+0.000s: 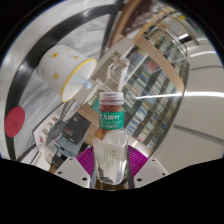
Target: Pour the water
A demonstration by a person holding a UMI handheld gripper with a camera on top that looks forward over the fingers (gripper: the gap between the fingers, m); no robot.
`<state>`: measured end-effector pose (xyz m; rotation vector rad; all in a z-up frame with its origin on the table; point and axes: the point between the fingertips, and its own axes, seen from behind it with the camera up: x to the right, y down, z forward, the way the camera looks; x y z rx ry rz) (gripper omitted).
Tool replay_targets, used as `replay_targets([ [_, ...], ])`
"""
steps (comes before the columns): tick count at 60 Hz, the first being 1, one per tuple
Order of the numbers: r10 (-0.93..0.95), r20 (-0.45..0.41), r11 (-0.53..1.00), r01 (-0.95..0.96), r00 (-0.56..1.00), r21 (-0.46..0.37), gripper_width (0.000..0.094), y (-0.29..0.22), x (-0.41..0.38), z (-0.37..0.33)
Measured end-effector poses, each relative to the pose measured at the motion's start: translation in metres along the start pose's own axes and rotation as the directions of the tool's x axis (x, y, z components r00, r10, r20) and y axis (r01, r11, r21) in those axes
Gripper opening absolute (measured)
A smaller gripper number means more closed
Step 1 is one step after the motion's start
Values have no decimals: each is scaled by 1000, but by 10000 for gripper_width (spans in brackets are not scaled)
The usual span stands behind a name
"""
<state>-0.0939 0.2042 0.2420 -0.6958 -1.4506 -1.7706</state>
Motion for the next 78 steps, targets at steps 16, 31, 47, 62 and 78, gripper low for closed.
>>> replay_targets([
  [16, 955, -42, 289, -951, 294, -107, 435, 62, 58, -28],
  [31, 887, -4, -445, -854, -461, -268, 434, 12, -9, -43],
  [47, 810, -44, -544, -721, -585, -429, 434, -9, -120, -64],
  [62, 814, -50, -537, -716, -579, -447, 445, -36, -168, -77],
  [78, 805, -105, -550, -668, -584, -502, 873, -26, -161, -91],
])
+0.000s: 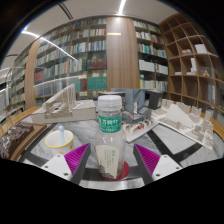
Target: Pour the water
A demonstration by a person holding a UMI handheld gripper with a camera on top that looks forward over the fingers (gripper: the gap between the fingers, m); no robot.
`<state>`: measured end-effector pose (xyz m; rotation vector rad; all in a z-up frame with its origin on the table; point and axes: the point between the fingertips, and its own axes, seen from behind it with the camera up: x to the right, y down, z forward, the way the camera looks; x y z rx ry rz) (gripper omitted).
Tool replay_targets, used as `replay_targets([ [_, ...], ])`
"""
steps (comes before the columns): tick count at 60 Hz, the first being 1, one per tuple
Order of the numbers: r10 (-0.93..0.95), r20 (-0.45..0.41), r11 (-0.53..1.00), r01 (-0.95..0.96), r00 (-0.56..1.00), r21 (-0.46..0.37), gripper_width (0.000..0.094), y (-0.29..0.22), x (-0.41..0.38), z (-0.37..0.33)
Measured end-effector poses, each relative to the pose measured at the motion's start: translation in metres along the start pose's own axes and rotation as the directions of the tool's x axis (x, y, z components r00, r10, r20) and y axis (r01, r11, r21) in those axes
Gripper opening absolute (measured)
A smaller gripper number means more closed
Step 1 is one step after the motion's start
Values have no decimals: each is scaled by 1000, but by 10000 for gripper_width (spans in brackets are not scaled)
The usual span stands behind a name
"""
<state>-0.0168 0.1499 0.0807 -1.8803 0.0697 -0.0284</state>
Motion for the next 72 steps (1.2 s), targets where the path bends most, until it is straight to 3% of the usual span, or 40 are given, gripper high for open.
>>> replay_targets([
  [3, 7, -17, 1000, -7, 1000, -10, 833, -3, 0, -14],
  [15, 10, -65, 998, -14, 998, -61, 853, -2, -19, -128],
  [23, 22, -50, 993, -28, 998, -115, 856, 15, -48, -228],
  [44, -18, -67, 993, 10, 998, -116, 859, 43, -84, -441],
  [56, -29, -86, 994, 20, 996, -107, 859, 50, -85, -500],
  [72, -80, -92, 993, 72, 992, -88, 858, 51, -83, -527],
])
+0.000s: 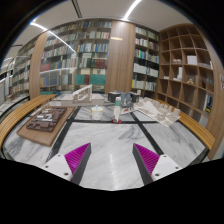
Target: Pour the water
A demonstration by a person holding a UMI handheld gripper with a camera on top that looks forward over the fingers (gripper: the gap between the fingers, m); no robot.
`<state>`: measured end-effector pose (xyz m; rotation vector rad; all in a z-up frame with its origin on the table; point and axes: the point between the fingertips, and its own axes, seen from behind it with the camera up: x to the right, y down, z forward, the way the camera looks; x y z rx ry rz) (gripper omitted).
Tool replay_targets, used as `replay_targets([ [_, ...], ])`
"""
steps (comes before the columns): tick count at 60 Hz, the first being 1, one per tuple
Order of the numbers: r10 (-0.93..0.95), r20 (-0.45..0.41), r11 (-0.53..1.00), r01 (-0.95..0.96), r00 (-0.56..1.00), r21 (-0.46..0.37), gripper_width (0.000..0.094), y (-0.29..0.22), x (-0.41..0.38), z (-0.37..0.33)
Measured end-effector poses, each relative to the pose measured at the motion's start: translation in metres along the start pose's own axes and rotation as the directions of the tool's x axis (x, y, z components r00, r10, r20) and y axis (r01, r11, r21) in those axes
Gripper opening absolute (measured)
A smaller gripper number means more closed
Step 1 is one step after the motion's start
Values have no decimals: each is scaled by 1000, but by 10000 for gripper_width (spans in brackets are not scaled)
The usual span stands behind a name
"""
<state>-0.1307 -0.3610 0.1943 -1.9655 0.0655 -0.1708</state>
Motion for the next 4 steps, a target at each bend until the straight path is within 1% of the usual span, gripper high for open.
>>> replay_targets([
  [4, -12, 5, 1000, 12, 1000, 19, 859, -2, -3, -1],
])
